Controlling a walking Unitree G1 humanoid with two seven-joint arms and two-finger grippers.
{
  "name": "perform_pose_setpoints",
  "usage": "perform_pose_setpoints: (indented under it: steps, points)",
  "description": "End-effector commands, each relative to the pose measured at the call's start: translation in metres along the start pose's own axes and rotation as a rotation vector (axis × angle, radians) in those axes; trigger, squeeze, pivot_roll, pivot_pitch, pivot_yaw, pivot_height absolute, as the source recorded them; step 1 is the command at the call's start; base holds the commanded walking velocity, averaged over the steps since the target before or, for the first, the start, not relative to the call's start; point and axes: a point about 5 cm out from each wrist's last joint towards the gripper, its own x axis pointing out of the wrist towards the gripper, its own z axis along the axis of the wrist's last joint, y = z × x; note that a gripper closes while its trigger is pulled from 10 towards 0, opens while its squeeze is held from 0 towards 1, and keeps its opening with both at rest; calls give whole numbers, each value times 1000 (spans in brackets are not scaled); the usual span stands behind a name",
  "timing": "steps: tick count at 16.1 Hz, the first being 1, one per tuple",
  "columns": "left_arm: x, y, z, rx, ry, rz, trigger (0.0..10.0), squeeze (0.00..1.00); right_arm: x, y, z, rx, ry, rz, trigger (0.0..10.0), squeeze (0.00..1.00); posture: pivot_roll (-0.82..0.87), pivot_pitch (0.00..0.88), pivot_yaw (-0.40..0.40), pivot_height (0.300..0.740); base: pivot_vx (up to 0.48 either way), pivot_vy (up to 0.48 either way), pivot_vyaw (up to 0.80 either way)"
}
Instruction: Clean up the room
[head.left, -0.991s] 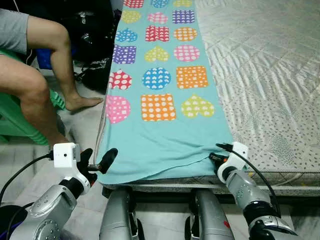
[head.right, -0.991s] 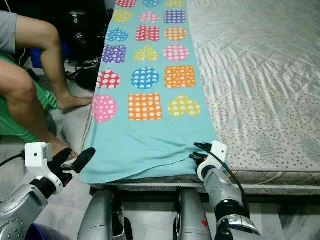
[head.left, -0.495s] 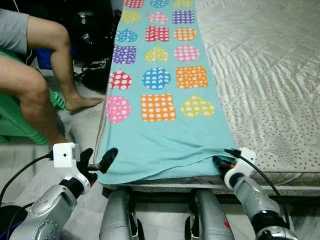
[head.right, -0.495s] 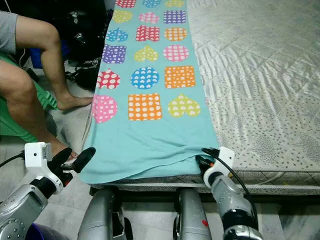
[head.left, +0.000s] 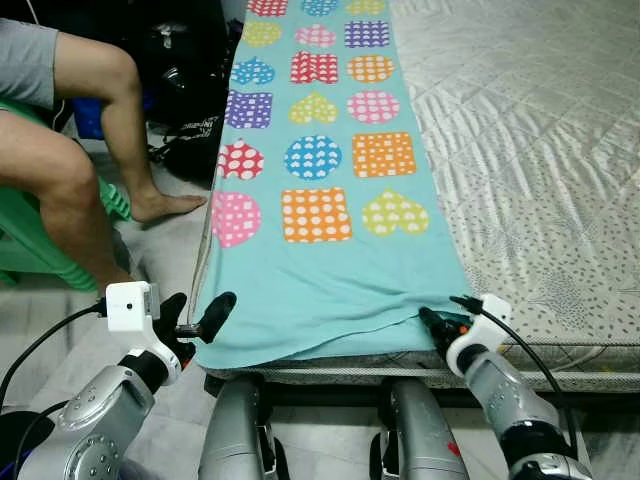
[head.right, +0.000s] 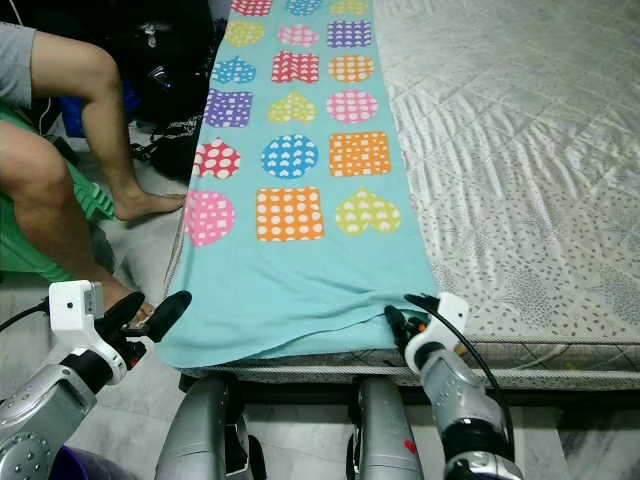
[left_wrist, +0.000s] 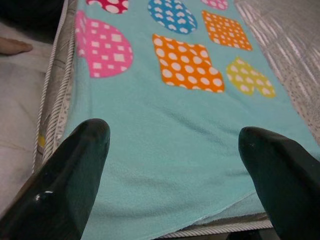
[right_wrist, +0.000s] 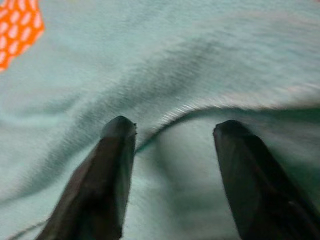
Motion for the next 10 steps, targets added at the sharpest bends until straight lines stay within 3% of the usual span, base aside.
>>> perform_pose_setpoints:
  steps: [1, 4, 5, 6, 8, 10]
  points:
    - [-4, 7, -3, -9, 20, 41, 10000, 0, 1, 1, -2, 35, -2, -2, 10000, 1000, 126, 179, 68, 587, 0, 0, 0]
    - [-4, 7, -3, -13, 20, 41, 10000, 0, 7, 10, 5, 43, -22, 9, 10000, 1000, 134, 175, 65, 587, 0, 0, 0]
    - [-4, 7, -3, -14, 19, 43, 10000, 0, 9, 14, 7, 50, -27, 15, 10000, 788, 137, 176, 64, 587, 0, 0, 0]
    - [-4, 7, -3, -14, 18, 44, 10000, 0, 10, 16, 7, 51, -28, 19, 10000, 408, 138, 176, 64, 587, 0, 0, 0]
    - [-5, 8, -3, -16, 17, 49, 10000, 0, 12, 18, 7, 54, -28, 23, 10000, 0, 138, 179, 63, 587, 0, 0, 0]
    - [-5, 8, -3, -20, 17, 53, 10000, 0, 12, 18, 4, 58, -22, 20, 10000, 0, 139, 179, 61, 587, 0, 0, 0]
